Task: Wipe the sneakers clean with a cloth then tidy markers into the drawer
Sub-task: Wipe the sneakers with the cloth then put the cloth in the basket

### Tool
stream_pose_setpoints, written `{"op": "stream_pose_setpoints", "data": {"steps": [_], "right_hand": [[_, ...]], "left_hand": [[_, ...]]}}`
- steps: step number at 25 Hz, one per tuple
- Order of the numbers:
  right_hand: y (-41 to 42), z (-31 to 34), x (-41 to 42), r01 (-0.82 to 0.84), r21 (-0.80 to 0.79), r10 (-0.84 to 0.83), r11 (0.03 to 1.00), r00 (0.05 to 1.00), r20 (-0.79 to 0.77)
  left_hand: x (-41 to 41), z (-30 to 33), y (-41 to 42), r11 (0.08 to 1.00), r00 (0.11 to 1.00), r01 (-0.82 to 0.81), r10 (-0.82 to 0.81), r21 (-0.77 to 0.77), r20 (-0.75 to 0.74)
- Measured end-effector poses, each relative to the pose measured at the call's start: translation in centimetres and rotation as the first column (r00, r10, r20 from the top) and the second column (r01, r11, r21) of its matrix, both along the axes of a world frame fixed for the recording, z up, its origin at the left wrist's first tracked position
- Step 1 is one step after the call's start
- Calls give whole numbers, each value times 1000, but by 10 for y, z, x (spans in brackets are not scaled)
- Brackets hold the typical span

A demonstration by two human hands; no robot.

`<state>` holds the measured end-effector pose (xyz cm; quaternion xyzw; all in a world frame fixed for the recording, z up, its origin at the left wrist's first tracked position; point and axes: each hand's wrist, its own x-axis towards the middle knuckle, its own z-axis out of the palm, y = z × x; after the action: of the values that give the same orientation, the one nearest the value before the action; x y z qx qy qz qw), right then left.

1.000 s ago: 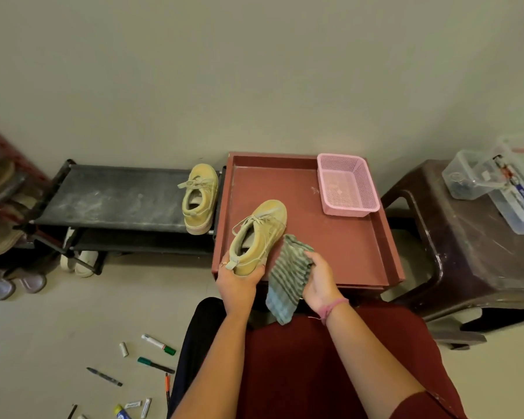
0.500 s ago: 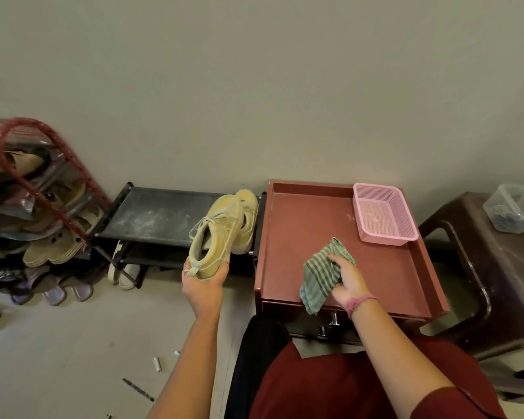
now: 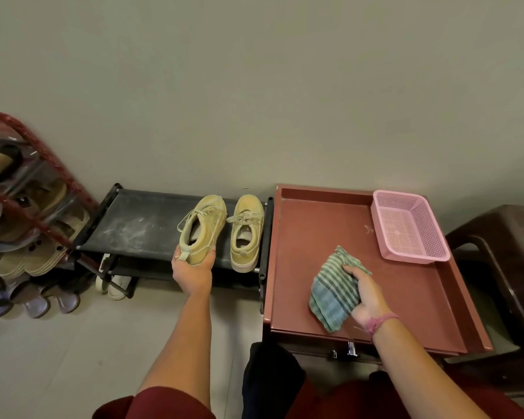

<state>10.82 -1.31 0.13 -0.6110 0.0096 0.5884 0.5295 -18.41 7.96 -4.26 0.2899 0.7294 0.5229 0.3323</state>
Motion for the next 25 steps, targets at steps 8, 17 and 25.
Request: {"op": "stream_pose_setpoints", "data": {"steps": [8, 17, 25], "right_hand": [[15, -23, 7, -59, 44, 58, 997, 998, 37], [17, -38, 6, -108, 65, 106, 992, 994, 33], [16, -31, 6, -96, 84, 94, 992, 995, 33]], "left_hand": [[16, -49, 50, 1000, 999, -6, 6, -17, 48], [22, -67, 41, 997, 993, 83, -83, 5, 83], [-11, -75, 35, 916, 920, 384, -368, -118, 136]]}}
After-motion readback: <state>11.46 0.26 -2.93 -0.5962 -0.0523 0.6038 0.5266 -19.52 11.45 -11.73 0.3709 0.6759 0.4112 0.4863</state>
